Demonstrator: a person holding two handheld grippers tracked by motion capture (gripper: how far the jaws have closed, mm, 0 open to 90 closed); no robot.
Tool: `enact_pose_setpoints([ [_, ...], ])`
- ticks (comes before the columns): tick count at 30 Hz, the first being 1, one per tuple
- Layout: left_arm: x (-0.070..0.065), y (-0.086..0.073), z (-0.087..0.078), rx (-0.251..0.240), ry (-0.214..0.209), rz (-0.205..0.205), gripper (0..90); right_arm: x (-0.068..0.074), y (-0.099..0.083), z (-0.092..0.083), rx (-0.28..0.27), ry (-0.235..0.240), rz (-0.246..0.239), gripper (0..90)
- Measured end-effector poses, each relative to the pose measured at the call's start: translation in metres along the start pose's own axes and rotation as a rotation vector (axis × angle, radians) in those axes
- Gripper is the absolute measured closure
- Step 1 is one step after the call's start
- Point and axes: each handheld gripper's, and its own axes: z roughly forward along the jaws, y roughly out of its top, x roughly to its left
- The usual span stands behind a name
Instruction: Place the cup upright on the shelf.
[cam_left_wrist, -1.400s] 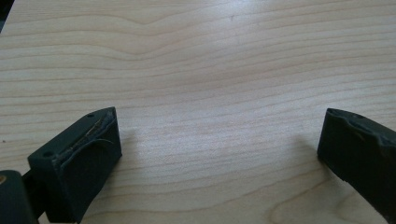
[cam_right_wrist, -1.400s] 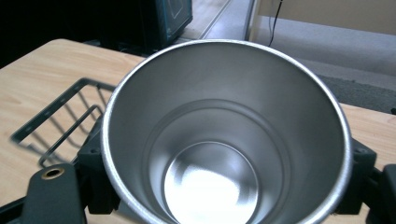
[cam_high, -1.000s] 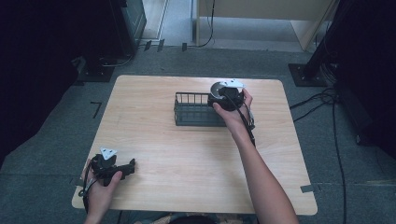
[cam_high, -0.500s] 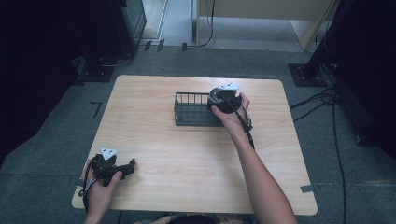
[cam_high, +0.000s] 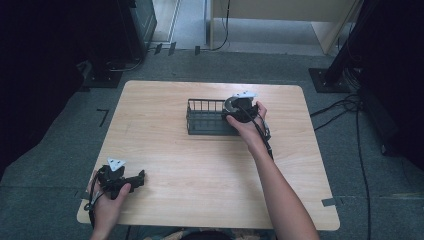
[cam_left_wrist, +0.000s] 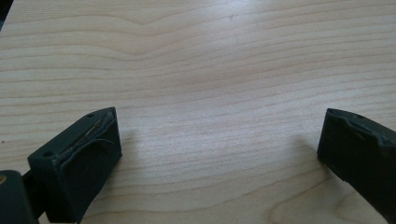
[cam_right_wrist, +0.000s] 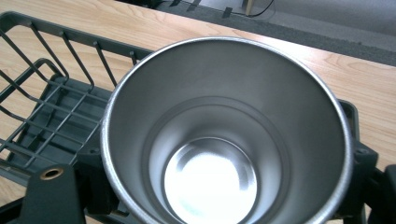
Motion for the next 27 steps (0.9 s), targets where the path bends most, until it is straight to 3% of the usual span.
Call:
enact_pose_setpoints([
  [5,0.0,0.0,0.0,0.0,0.0,0.0,0.0,0.0,0.004,-0.002,0.031,0.019,0.0,2.6],
  [8,0.0,0.0,0.0,0.0,0.0,0.0,0.0,-0.001,0.005,-0.004,0.034,0.027,0.004,0.0],
  [19,0.0,0.0,0.0,0.0,0.0,0.0,0.0,-0.005,0.008,-0.024,0.02,0.027,-0.003,0.0],
  [27,0.0,0.0,0.0,0.0,0.0,0.001,0.0,-0.008,0.009,-0.05,-0.041,0.057,-0.012,0.0],
])
